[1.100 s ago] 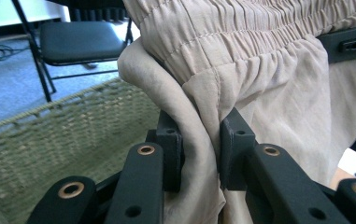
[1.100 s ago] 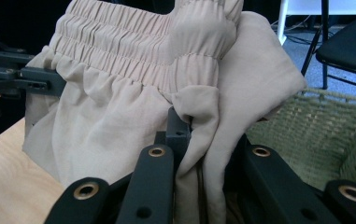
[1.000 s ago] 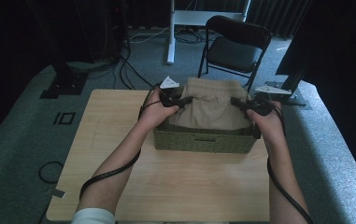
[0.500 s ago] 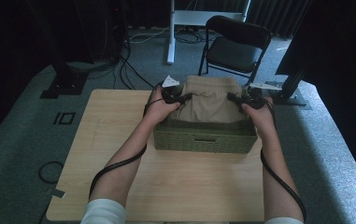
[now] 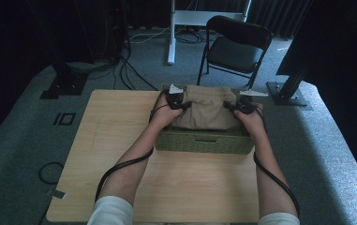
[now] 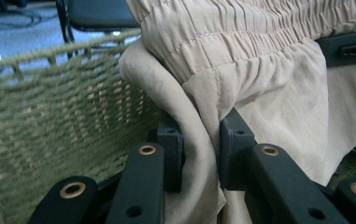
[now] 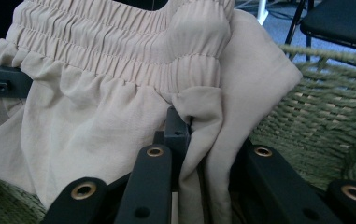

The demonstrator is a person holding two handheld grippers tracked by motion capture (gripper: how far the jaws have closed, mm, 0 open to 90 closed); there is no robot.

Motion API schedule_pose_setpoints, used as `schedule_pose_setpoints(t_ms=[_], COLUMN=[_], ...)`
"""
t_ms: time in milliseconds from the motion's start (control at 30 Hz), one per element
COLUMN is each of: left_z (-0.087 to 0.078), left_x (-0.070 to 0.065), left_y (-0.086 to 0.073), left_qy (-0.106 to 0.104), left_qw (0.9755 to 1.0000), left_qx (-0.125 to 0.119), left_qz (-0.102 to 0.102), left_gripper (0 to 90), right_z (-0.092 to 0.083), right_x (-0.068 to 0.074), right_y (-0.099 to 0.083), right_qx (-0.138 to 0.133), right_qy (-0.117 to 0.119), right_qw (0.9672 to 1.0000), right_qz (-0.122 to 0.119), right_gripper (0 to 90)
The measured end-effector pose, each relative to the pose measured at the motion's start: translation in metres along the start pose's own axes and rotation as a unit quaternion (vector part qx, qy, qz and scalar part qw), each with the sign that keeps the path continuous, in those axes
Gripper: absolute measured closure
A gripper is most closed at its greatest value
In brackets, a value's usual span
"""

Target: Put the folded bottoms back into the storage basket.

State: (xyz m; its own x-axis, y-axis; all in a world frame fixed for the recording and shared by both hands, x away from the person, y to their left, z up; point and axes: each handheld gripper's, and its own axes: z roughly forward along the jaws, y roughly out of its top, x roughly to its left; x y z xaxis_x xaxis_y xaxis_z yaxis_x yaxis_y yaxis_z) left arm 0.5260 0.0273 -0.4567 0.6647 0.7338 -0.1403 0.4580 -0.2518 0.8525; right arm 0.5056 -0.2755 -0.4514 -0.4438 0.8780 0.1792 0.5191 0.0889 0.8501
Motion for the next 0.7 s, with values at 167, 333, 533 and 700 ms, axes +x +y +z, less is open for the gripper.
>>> schedule_pose_setpoints(t_ms=[167, 333, 533, 700], left_z=[0.006, 0.018, 0.028, 0.033], left_x=[0.003, 0.008, 0.01, 0.011], left_y=[-0.004, -0.014, -0.022, -0.026], left_qy=[0.006, 0.008, 0.008, 0.005], left_qw=[1.0, 0.9994, 0.9985, 0.9975], left_qx=[0.003, 0.031, 0.052, 0.067], left_qz=[-0.001, -0.011, -0.014, -0.023], left_gripper=[75.6, 75.4, 75.4, 74.9], right_z=[0.01, 0.023, 0.034, 0.037], right_x=[-0.004, -0.007, -0.01, -0.011], right_y=[-0.005, -0.014, -0.024, -0.025], right_qx=[0.012, 0.045, 0.071, 0.099], right_qy=[0.001, -0.007, -0.013, -0.021], right_qw=[0.9999, 0.9988, 0.997, 0.9945], right_qz=[0.011, 0.02, 0.028, 0.029], right_gripper=[78.3, 78.0, 77.7, 75.7])
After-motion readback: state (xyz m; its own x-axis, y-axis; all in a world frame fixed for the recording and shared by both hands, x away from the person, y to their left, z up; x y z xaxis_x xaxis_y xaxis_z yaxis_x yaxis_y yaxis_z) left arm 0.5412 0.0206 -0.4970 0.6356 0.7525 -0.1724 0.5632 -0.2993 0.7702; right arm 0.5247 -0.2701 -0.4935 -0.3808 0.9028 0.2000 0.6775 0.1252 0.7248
